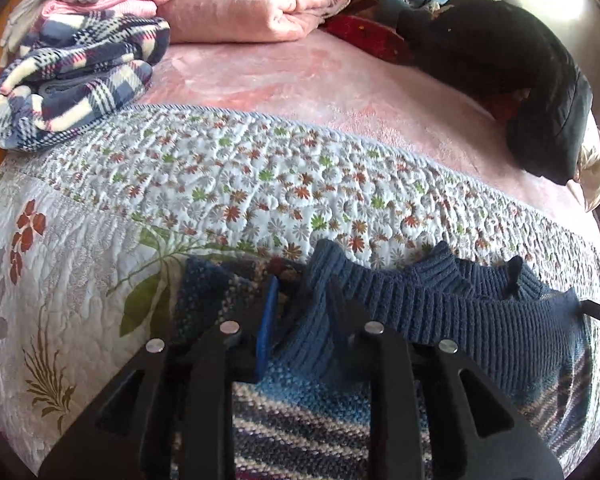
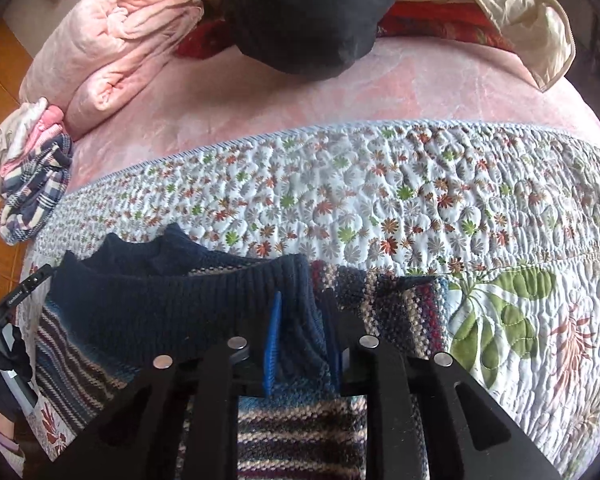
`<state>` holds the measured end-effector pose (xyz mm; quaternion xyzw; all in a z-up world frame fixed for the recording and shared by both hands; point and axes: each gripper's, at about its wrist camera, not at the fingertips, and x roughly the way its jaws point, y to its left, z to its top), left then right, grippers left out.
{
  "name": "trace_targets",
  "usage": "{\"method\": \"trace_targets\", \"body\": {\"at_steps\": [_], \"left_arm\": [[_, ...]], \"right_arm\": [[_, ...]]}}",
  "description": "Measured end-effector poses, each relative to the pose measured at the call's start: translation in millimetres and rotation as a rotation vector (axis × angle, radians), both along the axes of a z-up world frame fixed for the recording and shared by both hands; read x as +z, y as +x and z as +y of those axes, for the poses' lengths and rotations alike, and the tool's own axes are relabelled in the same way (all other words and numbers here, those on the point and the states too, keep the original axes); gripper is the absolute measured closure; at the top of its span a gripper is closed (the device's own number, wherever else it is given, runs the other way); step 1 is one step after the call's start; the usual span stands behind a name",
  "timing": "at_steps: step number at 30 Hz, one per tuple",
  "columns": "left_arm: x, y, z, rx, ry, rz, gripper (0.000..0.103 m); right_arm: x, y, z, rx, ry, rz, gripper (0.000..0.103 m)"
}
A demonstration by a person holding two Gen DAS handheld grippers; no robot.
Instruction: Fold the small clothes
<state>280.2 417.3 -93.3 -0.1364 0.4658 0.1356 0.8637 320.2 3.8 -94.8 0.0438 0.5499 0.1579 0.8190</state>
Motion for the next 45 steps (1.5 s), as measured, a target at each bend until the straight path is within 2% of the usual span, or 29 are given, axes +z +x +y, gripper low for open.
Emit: {"method": "trace_targets", "body": {"at_steps": [3, 6, 7, 10, 18, 23, 28, 29, 30, 31, 33, 38, 41, 45], "left_arm": [[26.6, -25.3, -13.3, -0.036, 0.022, -0.080, 0.074], [35.2, -49.1, -39.3, -0.116, 0.019, -0.096, 0.063], [32.9, -55.6, -46.8, -0.138, 0.013, -0.088, 0.059], [14.6, -71.4, -66.7, -0.183, -0.014, -0.028, 0.058], [-36.8, -86.6, -61.6, -0.151, -0.041, 0.107, 0.058], [-49.0, -90.3, -52.1, -0.130, -0.082, 0.113, 0.057], [-47.3, -85.9, -60.3, -0.129, -0.045, 0.137, 0.057], [-44.3, -85.3, -61.7, -0.127, -0.041, 0.143, 0.057], [-39.4, -85.9, -63.6, -0.129, -0.047, 0.134, 0.057], [-34.0, -86.8, -65.7, -0.133, -0.054, 0.118, 0.057], [-24.9, -89.4, -72.6, -0.146, -0.058, 0.096, 0.056], [-15.7, -92.0, -94.1, -0.192, -0.077, 0.075, 0.049], [-21.2, -91.4, -101.9, -0.193, -0.082, 0.083, 0.043], [-35.1, -92.2, -103.6, -0.184, -0.104, 0.115, 0.038]], "right_arm": [[20.8, -28.6, -2.8, 0.049, 0.025, -0.037, 0.081], [26.6, -60.5, -3.9, 0.099, 0.050, -0.044, 0.081], [24.9, -69.8, -4.6, 0.106, 0.053, -0.036, 0.081], [15.0, -93.3, -8.4, 0.117, 0.031, -0.019, 0.081], [-27.6, -103.2, -31.9, 0.050, -0.040, 0.067, 0.080], [-46.4, -101.7, -46.0, 0.012, 0.031, 0.101, 0.082], [-35.8, -100.3, -48.9, 0.006, 0.053, 0.126, 0.080], [-27.9, -101.5, -52.3, 0.002, 0.067, 0.115, 0.079], [-20.3, -102.3, -57.1, -0.006, 0.083, 0.102, 0.070], [-12.2, -103.8, -64.6, -0.025, 0.099, 0.090, 0.054], [-1.8, -105.7, -81.9, -0.063, 0.131, 0.084, 0.043], [-16.2, -103.3, -110.0, -0.107, 0.138, 0.159, 0.033], [-34.3, -106.0, -114.5, -0.093, 0.203, 0.210, 0.033], [-53.6, -107.6, -111.3, -0.090, 0.214, 0.241, 0.032]]}}
